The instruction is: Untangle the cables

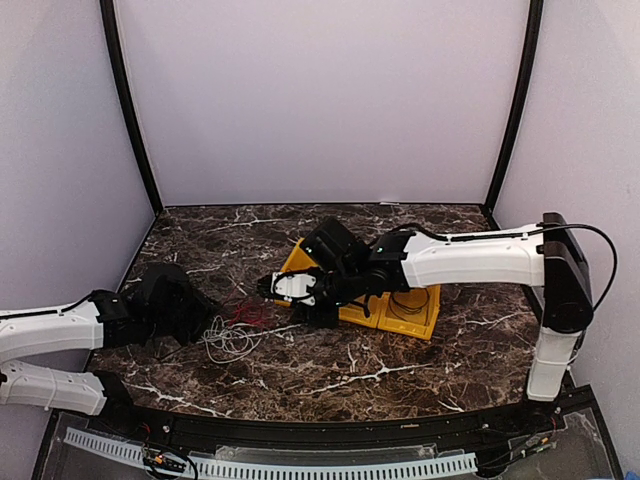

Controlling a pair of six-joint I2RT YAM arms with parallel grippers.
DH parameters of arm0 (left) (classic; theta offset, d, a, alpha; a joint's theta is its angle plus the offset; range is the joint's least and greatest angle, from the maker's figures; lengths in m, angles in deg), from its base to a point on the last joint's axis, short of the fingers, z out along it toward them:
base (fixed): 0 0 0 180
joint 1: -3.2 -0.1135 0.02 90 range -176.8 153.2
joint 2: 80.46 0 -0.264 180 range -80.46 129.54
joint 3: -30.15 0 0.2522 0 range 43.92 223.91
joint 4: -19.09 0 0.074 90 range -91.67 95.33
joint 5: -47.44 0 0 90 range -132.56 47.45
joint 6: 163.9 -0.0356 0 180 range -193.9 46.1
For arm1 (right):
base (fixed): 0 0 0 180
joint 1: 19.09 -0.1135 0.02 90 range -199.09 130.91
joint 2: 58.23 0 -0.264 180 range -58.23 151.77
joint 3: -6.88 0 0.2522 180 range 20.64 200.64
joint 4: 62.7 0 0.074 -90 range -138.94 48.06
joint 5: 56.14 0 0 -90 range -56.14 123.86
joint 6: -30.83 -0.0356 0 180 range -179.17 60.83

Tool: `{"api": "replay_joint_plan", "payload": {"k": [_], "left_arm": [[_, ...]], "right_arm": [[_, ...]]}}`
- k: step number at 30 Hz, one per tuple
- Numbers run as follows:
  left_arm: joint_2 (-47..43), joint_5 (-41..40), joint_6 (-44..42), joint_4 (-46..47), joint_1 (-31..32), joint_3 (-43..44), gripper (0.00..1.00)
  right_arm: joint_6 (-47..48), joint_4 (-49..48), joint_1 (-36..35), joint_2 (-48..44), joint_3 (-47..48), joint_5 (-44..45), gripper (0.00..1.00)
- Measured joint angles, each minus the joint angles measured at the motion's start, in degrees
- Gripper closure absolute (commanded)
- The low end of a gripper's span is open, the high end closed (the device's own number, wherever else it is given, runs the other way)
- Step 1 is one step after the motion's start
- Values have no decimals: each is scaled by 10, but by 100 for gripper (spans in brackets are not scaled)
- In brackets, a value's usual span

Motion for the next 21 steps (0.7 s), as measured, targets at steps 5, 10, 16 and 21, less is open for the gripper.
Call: {"api": "replay_joint_plan", "payload": {"k": [5,10,16,21], "left_arm": [[8,1,10,1,0,5,53],[8,-5,19,1,0,4,55],[17,-21,21,2,-1,4,55],[38,-21,22,14,-5,2,57]], "right_arm": [[0,-10,28,-24,-7,-10,68],[0,-21,32,-33,-20,-16,68],[-1,-21,32,-34,-28,-25,68],[-1,-21,32,-34,-28,-28,68]]}}
